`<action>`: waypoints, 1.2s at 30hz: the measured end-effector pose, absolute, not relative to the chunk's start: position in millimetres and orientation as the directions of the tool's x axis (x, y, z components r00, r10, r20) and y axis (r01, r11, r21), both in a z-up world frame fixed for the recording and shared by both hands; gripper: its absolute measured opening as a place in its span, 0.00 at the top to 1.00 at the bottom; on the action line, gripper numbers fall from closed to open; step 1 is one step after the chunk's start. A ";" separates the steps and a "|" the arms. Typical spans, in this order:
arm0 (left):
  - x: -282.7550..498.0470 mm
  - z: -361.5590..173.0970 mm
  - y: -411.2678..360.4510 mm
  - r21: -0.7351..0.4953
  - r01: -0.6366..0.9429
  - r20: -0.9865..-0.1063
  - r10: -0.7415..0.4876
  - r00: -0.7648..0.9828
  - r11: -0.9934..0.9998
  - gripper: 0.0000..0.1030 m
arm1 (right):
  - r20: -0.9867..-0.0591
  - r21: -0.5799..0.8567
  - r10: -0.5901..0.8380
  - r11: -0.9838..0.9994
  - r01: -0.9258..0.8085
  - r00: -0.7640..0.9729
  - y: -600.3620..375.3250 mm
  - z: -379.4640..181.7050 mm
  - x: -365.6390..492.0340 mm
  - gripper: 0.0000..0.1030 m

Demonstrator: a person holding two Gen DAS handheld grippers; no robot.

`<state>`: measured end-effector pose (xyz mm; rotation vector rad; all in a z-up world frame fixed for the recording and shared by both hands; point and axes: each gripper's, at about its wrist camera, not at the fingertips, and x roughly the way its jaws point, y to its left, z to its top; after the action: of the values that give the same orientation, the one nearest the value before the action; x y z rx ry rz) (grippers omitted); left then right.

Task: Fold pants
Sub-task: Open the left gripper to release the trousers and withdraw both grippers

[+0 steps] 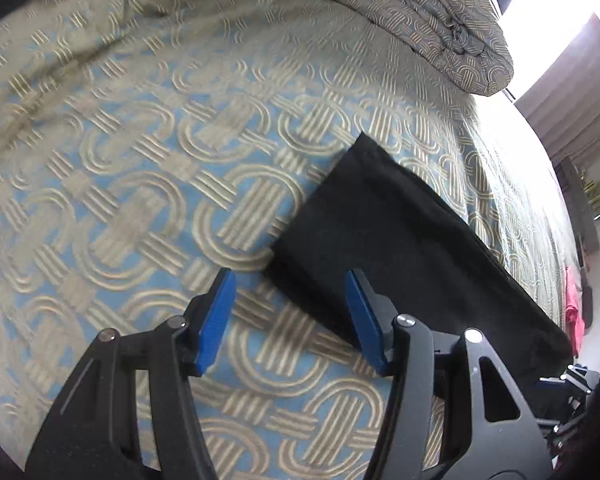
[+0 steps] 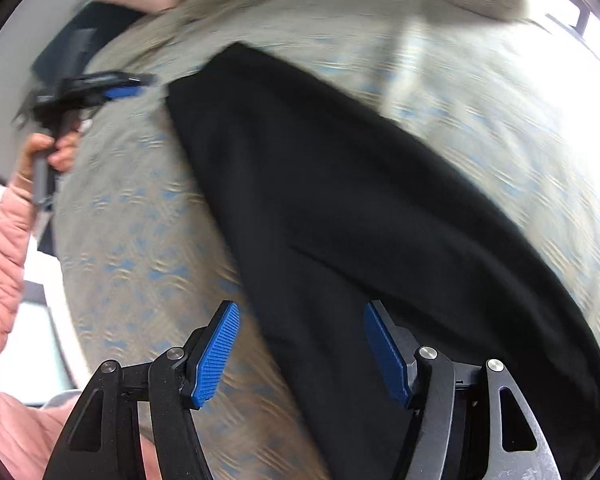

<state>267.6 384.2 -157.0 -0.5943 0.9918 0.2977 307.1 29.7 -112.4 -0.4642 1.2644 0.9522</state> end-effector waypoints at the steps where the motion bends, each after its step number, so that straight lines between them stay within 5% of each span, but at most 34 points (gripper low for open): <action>1: 273.5 -161.8 382.9 -0.334 -0.497 -0.851 -0.029 0.525 0.801 0.43 | -0.939 0.199 0.343 0.550 -0.811 0.003 40.4 -113.7 306.8 0.36; 3: 282.6 -167.3 381.0 -0.342 -0.503 -0.852 -0.036 0.522 0.794 0.47 | -0.937 0.210 0.350 0.552 -0.807 -0.004 56.3 -114.3 306.4 0.36; 4: 287.5 -170.5 379.9 -0.339 -0.506 -0.856 -0.037 0.516 0.793 0.73 | -0.933 0.223 0.360 0.555 -0.801 -0.011 60.0 -112.9 306.5 0.36; 5: 292.2 -173.2 378.3 -0.295 -0.519 -0.870 -0.001 0.493 0.802 0.84 | -0.929 0.240 0.370 0.564 -0.790 -0.017 63.8 -111.4 307.0 0.36; 8: 284.9 -166.1 387.0 -0.298 -0.539 -0.849 0.038 0.526 0.788 0.95 | -0.926 0.246 0.378 0.595 -0.765 -0.003 67.3 -109.4 308.8 0.36; 11: 268.8 -159.2 414.4 -0.210 -0.634 -0.853 0.177 0.491 0.745 0.98 | -0.930 0.232 0.367 0.628 -0.743 0.020 61.9 -106.7 312.0 0.36; 15: 231.6 -151.4 432.9 -0.400 -0.622 -0.812 0.055 0.581 0.673 0.97 | -0.928 0.247 0.372 0.655 -0.714 0.020 51.8 -104.0 315.3 0.36; 16: 227.3 -149.0 426.9 -0.401 -0.606 -0.810 0.043 0.584 0.687 0.88 | -0.925 0.255 0.379 0.660 -0.707 0.019 50.8 -104.6 316.2 0.36; 19: 230.1 -148.8 395.8 -0.415 -0.524 -0.814 -0.046 0.579 0.744 0.40 | -0.918 0.297 0.398 0.683 -0.668 -0.001 49.4 -108.5 323.9 0.36; 20: 233.4 -150.3 383.6 -0.442 -0.497 -0.804 -0.084 0.589 0.747 0.36 | -0.915 0.312 0.403 0.694 -0.648 -0.009 49.0 -109.7 326.6 0.36; 30: 285.1 -181.0 362.5 -0.450 -0.554 -0.829 -0.097 0.551 0.700 0.41 | -0.898 0.415 0.437 0.805 -0.425 -0.049 29.3 -122.0 354.3 0.36; 32: 285.4 -182.7 366.7 -0.413 -0.597 -0.848 -0.052 0.527 0.687 0.71 | -0.881 0.455 0.469 0.803 -0.385 -0.063 25.9 -122.7 360.1 0.36; 36: 273.4 -184.3 381.5 -0.493 -0.613 -0.817 -0.085 0.571 0.618 0.87 | -0.845 0.527 0.525 0.785 -0.326 -0.103 32.7 -129.5 369.7 0.36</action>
<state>273.4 381.5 -184.3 -0.8695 0.9301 0.3602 369.7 32.8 -129.5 0.1675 1.5135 0.7215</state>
